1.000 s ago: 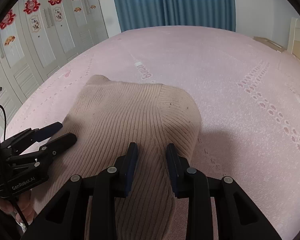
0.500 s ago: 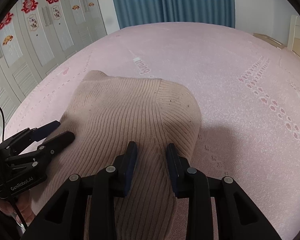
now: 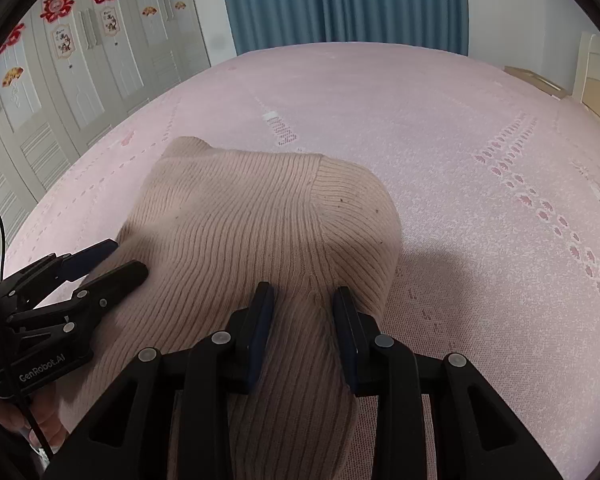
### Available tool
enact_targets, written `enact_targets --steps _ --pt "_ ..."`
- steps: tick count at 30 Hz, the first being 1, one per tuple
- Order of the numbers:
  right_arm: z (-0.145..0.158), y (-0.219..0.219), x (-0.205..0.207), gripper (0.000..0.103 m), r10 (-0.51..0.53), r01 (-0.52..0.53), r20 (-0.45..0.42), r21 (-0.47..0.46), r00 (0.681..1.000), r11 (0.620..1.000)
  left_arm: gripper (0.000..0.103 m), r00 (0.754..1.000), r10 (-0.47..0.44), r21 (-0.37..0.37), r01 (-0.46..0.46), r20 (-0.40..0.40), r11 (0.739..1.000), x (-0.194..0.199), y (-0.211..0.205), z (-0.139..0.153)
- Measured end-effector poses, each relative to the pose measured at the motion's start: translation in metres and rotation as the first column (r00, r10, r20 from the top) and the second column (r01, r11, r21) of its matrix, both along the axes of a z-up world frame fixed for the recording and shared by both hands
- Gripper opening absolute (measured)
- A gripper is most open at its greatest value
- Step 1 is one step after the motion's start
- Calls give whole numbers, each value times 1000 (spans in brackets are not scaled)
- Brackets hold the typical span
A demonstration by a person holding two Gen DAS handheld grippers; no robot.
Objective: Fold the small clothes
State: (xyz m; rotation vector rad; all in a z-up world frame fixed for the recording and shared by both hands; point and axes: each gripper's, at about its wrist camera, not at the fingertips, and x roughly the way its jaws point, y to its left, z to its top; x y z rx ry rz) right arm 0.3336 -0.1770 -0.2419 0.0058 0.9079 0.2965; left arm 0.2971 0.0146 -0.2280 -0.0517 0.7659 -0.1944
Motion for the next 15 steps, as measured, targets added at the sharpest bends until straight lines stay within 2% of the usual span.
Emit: enact_targets --steps 5,10,13,15 --pt "9 -3 0 33 16 -16 -1 22 1000 1000 53 1000 9 -21 -9 9 1000 -3 2 7" --pt "26 -16 11 34 27 -28 11 143 1000 989 53 1000 17 -125 -18 -6 992 -1 16 7" --pt "25 -7 22 34 11 -13 12 123 1000 992 52 1000 12 -156 -14 -10 988 0 21 5" --pt "18 0 27 34 2 -3 7 97 1000 995 52 1000 6 -151 -7 -12 989 -1 21 4"
